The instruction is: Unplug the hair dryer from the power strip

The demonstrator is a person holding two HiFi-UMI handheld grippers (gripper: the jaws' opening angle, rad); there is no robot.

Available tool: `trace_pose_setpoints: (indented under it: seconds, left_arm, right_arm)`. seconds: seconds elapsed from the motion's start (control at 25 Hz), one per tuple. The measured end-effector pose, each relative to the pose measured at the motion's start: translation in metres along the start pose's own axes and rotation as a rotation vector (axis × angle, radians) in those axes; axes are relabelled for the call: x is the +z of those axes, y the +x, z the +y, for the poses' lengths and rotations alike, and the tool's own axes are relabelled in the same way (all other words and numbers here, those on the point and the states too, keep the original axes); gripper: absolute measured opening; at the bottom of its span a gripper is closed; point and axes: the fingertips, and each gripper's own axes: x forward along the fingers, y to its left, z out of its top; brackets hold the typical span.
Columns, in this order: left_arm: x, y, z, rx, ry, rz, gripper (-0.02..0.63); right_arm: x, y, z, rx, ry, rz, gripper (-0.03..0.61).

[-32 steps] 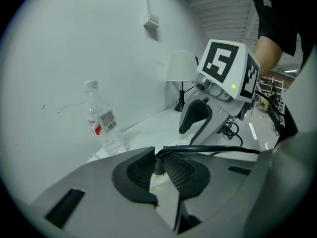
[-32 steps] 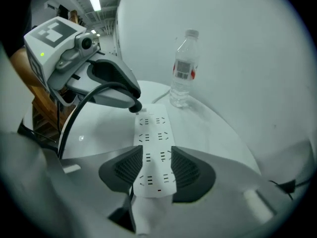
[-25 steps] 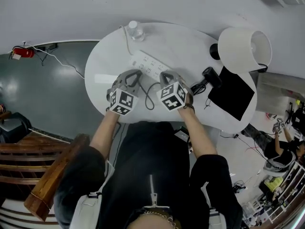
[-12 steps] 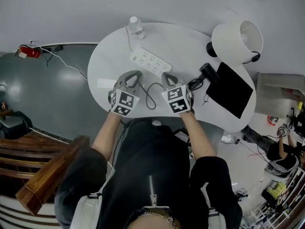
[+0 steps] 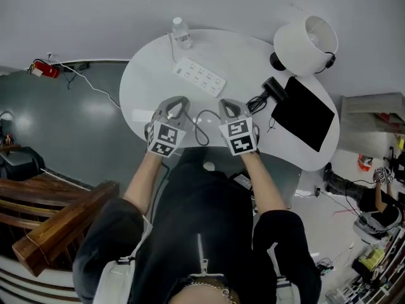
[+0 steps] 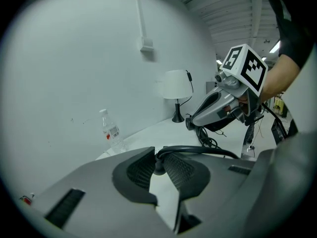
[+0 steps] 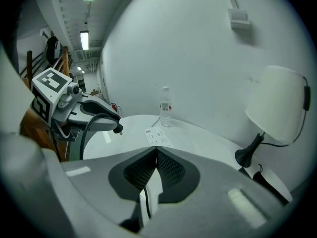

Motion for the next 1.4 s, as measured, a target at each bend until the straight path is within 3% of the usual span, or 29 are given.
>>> trace_pose_setpoints:
  seconds: [0.88,1.4]
  left_arm:
    - [0.002,-0.088,-0.066,0.041,0.003,-0.074,0.053]
    - [0.004,-0.110,-0.103,0.048,-0.008,-0.096,0.053]
  right_arm:
    - [-0.008,-0.106,0.052,-0.071,0.005,-0.180,0.003]
    - [-0.031,-0.151,0.053,-0.090,-0.012,-0.204,0.003]
